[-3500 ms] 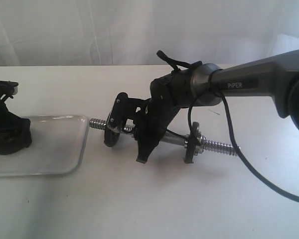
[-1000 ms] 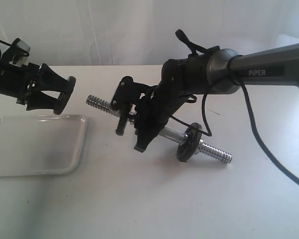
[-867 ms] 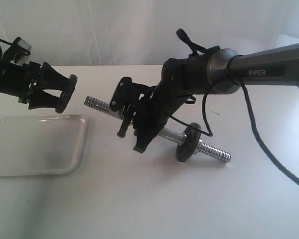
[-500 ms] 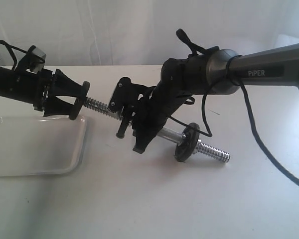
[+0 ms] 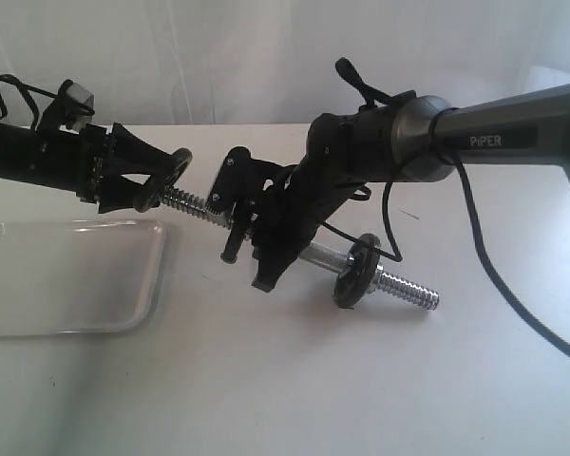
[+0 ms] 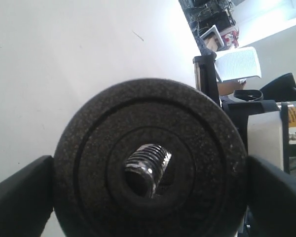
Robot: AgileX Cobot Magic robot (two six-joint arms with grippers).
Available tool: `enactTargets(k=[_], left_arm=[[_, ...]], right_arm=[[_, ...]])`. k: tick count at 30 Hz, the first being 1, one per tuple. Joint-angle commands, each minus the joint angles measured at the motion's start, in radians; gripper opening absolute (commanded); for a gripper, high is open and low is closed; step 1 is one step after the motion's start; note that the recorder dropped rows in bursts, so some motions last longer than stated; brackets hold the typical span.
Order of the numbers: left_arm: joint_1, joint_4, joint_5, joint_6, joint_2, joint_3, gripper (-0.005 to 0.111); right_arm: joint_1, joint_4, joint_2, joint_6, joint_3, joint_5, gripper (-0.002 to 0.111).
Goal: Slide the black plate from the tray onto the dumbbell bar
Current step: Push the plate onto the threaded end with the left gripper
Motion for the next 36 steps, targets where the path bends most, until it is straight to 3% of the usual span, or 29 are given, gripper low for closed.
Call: enactTargets(k=[1, 24, 30, 36], left_arm=[[-0.019, -0.057, 0.096, 0.013, -0.017, -0.008, 0.0], [-0.011, 0.044, 0.101, 0.006, -0.017, -0.008, 0.0], [0.021, 0.041, 0.101, -0.003, -0.017, -0.008, 0.0], [0.006, -0.031, 0.101, -0.003, -0.017, -0.006, 0.0]], right_arm=[[-0.007, 0.026, -0.073, -0.008, -0.028, -0.083, 0.0], [-0.02, 0.023, -0.087, -0.006, -0.028, -0.093, 0.0], [-0.02, 0.023, -0.087, -0.003, -0.028, -0.101, 0.0], [-0.02, 0.027, -0.087, 0.004, -0.028, -0.128, 0.0]])
